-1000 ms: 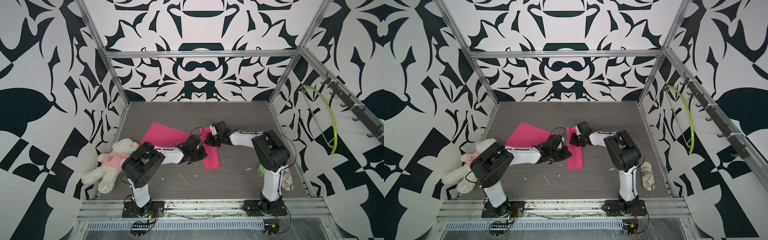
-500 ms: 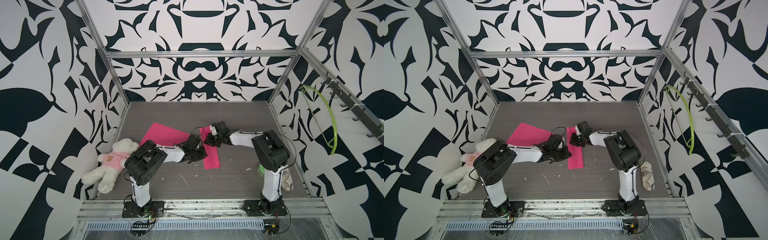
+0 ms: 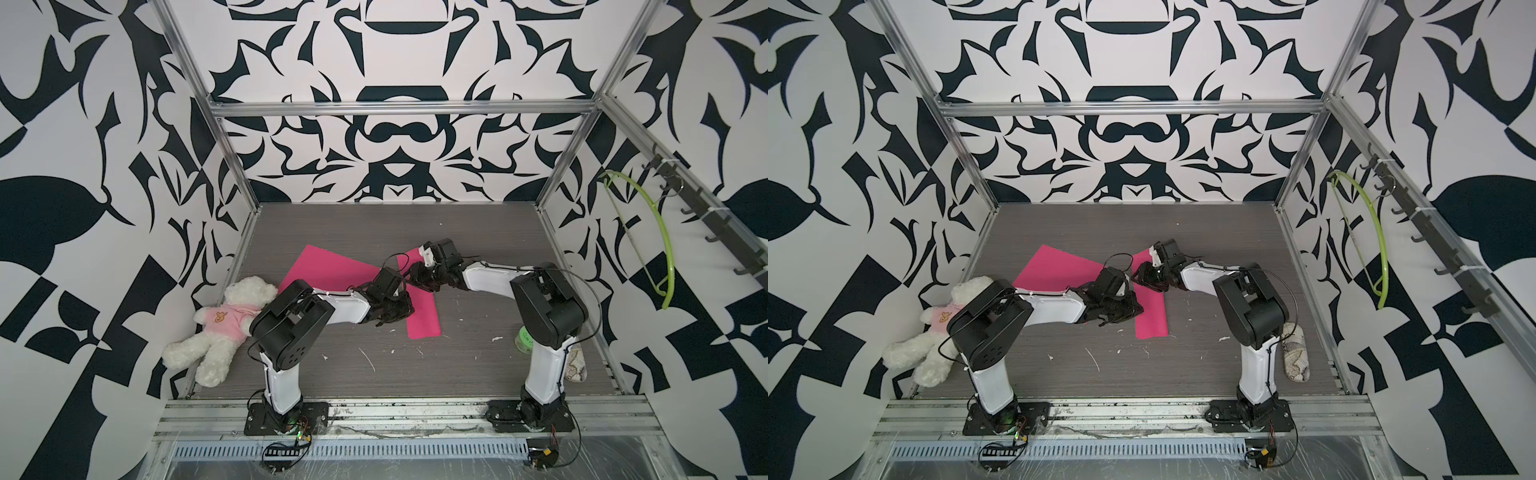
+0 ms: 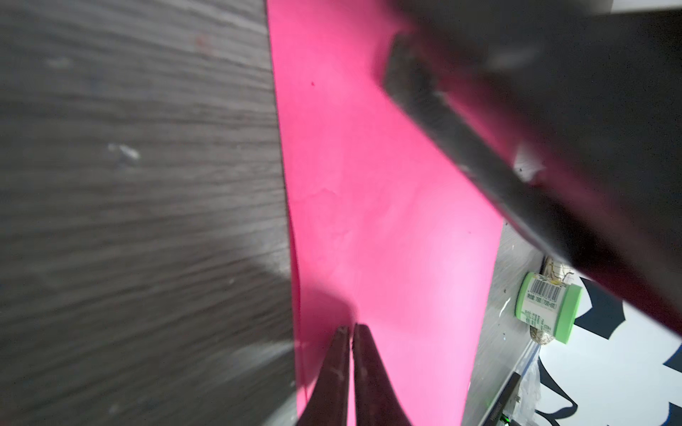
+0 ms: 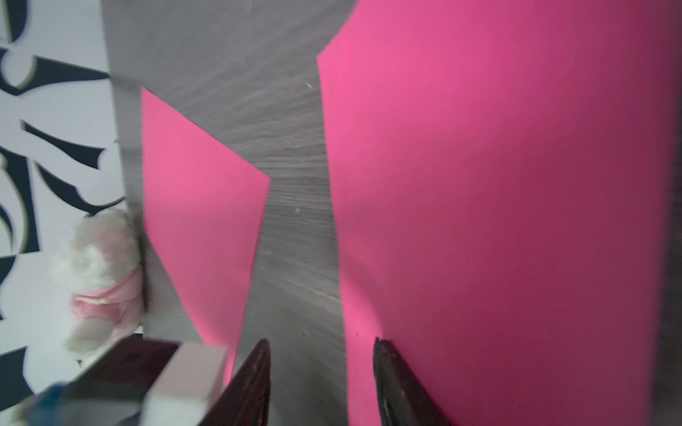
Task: Fold the rectangular paper in half along the long edge
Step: Fold the paper at the center of the board.
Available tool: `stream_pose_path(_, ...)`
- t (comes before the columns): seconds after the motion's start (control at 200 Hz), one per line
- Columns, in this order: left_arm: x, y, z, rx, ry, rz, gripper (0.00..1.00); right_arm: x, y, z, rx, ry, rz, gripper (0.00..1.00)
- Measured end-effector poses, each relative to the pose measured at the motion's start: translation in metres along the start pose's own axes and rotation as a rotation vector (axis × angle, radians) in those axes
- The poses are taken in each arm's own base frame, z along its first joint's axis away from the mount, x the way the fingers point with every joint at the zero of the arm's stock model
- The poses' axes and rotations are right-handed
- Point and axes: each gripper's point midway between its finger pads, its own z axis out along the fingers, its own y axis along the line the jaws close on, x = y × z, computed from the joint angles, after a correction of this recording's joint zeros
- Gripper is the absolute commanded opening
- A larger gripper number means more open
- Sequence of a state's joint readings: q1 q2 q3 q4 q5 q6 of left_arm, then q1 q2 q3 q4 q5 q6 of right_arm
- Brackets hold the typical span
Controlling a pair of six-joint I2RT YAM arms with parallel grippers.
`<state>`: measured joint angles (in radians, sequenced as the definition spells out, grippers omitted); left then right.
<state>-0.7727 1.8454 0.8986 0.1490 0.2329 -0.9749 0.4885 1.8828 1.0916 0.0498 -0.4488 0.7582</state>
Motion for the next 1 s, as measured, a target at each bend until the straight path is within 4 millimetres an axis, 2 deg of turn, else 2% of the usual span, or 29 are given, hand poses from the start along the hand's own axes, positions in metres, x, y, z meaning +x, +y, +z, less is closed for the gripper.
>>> stream_pose_path(0.16, 0.000, 0.000, 0.000, -0.002, 0.002, 0.005, 0.11, -0.012, 0.002, -0.033, -0.005, -0.075, -0.024, 0.76)
stream_pose_path(0.32, 0.001, 0.000, 0.001, -0.003, 0.013, 0.009, 0.10, -0.012, -0.016, -0.051, 0.020, -0.098, -0.029, 0.79)
stream_pose_path(0.475, 0.002, -0.001, 0.001, -0.002, 0.024, 0.017, 0.10, 0.010, -0.041, -0.047, 0.037, -0.027, -0.005, 0.75)
stream_pose_path(0.655, 0.002, -0.001, 0.001, -0.005, 0.030, 0.020, 0.10, 0.034, -0.044, -0.032, -0.022, 0.074, 0.001, 0.74)
stream_pose_path(1.0, 0.002, -0.001, 0.001, 0.000, 0.037, 0.018, 0.11, 0.032, -0.028, -0.015, -0.157, 0.120, -0.055, 0.68)
